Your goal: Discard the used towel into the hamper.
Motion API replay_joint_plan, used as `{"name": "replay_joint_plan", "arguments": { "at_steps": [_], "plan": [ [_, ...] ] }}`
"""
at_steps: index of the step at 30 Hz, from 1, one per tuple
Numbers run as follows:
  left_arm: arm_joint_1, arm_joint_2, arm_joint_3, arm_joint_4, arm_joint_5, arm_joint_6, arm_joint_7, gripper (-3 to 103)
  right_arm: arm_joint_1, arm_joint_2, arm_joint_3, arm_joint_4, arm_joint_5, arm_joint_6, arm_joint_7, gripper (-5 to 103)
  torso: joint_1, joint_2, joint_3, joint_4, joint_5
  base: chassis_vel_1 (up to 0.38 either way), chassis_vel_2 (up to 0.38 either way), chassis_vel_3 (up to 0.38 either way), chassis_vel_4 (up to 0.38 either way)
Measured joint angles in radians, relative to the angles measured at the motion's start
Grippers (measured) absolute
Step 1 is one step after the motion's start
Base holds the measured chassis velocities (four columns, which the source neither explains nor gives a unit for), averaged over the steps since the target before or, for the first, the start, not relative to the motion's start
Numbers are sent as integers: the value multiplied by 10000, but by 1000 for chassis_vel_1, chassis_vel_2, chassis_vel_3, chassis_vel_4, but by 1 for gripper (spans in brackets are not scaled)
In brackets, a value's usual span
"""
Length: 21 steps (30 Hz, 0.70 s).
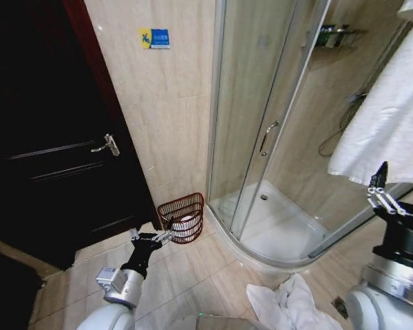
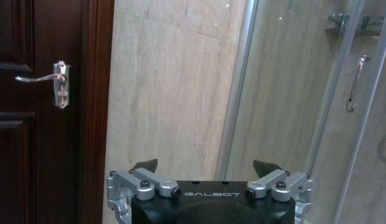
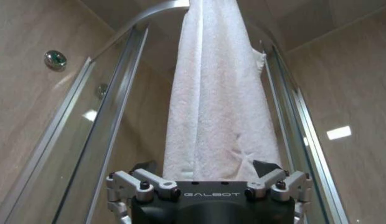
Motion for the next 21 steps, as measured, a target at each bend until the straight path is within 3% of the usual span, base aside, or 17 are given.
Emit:
{"name": "replay_joint_plan", "arguments": {
  "at_steps": [6, 14, 21],
  "plan": [
    [0, 0, 0, 0, 0, 0, 0, 100, 45, -70, 55, 0, 62, 6, -77, 100, -2, 1, -1, 3, 0, -37, 50, 41, -32],
    [-1, -1, 1, 0, 0, 0, 0, 100, 34, -184, 222, -1, 340, 735, -378, 100, 16, -4, 5, 5, 2, -126, 143, 132, -132],
    [-1, 0, 0, 0, 0, 0, 0, 100, 3, -216, 479, -1, 280, 840, -452, 100, 5, -4, 2, 2, -1, -64, 63, 21, -46]
  ]
}}
